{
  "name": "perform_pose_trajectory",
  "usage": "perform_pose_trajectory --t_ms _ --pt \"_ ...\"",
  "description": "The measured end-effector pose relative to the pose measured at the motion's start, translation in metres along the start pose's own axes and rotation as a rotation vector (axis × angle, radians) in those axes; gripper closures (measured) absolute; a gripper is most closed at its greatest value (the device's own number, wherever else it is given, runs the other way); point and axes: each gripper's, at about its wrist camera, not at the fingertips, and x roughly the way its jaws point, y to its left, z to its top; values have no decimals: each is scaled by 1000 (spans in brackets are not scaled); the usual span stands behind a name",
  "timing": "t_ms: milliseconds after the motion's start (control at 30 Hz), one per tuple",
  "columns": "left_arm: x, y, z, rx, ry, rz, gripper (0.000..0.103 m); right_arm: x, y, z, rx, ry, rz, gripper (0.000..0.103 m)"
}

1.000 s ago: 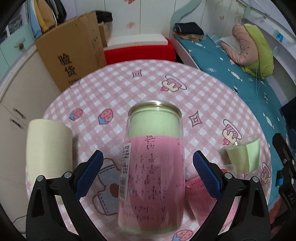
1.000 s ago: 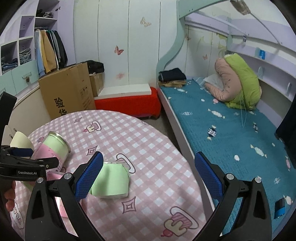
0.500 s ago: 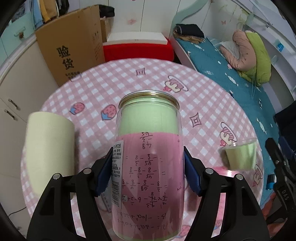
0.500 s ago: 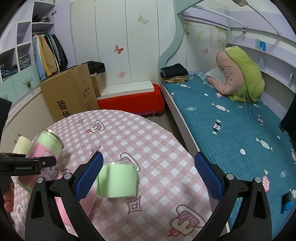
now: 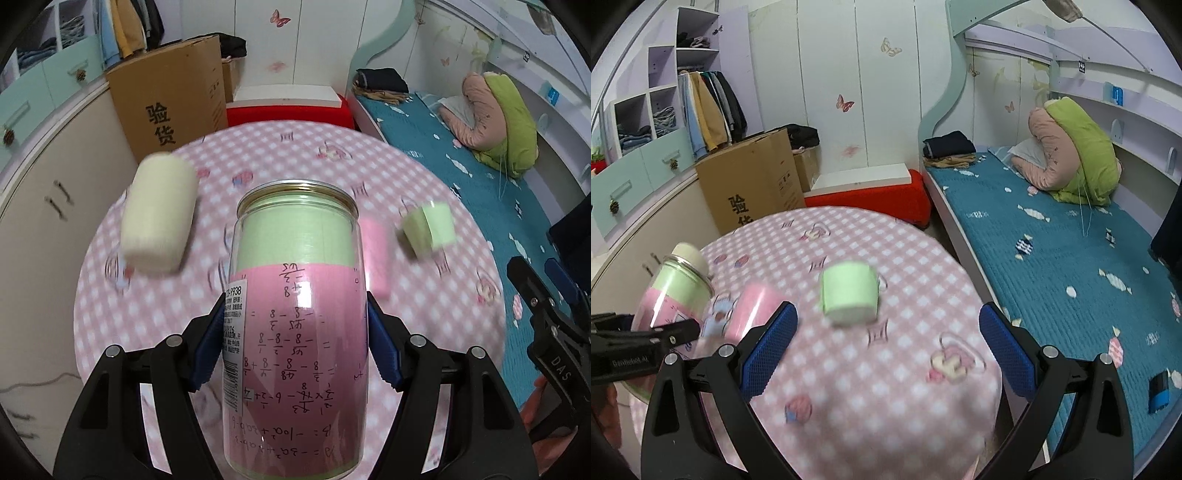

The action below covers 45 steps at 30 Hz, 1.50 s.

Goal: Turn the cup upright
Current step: 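Lift the canister with the right tool and rotate it lid-up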

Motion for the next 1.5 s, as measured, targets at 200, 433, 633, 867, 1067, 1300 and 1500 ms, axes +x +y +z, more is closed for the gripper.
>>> perform_pose_trajectory --t_ms 200,433,633,867,1067,1300,1500 --pt "-13 -12 -47 -5 7 -3 34 -21 -1 -29 2 37 6 8" --pt "1 -16 -79 -27 55 -8 34 -33 -2 -54 4 76 1 8" --pt "6 -20 -88 -4 66 3 32 -36 -3 -62 16 97 -10 8" --pt "-14 -19 -86 33 14 -42 13 -47 3 -56 19 87 13 8" --pt "-48 4 -76 35 -67 -88 13 -52 19 -43 44 116 101 8" --pt "-74 72 -69 5 -146 67 13 -36 85 -29 -48 228 181 8" --pt "-55 118 -69 -7 -128 125 13 8 129 -37 -31 442 241 8"
